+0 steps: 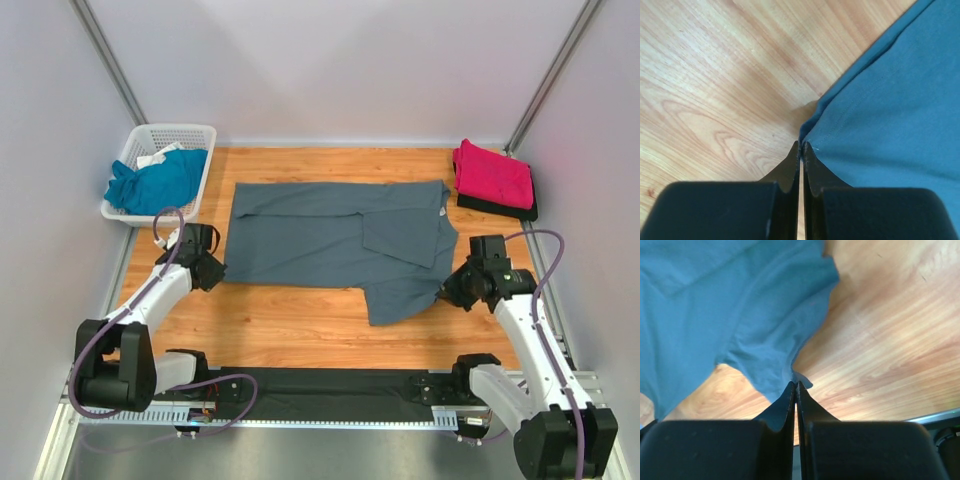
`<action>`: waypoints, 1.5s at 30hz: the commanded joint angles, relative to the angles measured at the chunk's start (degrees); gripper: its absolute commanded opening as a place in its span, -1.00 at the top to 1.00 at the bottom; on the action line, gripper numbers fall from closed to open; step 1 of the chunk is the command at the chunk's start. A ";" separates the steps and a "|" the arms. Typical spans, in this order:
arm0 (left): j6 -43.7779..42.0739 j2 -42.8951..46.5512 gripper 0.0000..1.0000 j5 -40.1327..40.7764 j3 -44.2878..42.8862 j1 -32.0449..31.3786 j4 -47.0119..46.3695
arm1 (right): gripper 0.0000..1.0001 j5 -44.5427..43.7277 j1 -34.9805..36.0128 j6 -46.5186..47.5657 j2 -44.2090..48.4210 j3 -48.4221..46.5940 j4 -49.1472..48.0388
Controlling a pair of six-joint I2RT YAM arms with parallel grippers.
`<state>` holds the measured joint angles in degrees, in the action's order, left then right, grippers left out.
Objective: Fold and stack the t-shirts
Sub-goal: Fold the tshirt
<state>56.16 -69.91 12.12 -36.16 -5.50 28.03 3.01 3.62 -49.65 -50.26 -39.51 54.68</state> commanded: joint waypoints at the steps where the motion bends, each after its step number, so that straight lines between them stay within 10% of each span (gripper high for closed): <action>1: -1.49 0.13 1.00 3.17 -4.34 0.14 2.37 | 1.00 -1.16 -0.10 1.40 -3.25 -6.36 -1.06; 27: -1.05 -17.97 1.00 11.08 -25.17 0.14 4.58 | 1.00 -4.94 -0.63 6.67 -45.96 -51.71 -12.31; 45: -8.43 -32.30 1.00 11.70 -41.70 -1.18 3.96 | 0.99 -6.34 -1.77 10.80 -58.81 -66.93 -8.71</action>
<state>51.00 -101.27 21.61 -74.43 -5.93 32.84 -1.15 2.11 -40.95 -108.88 -102.59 44.93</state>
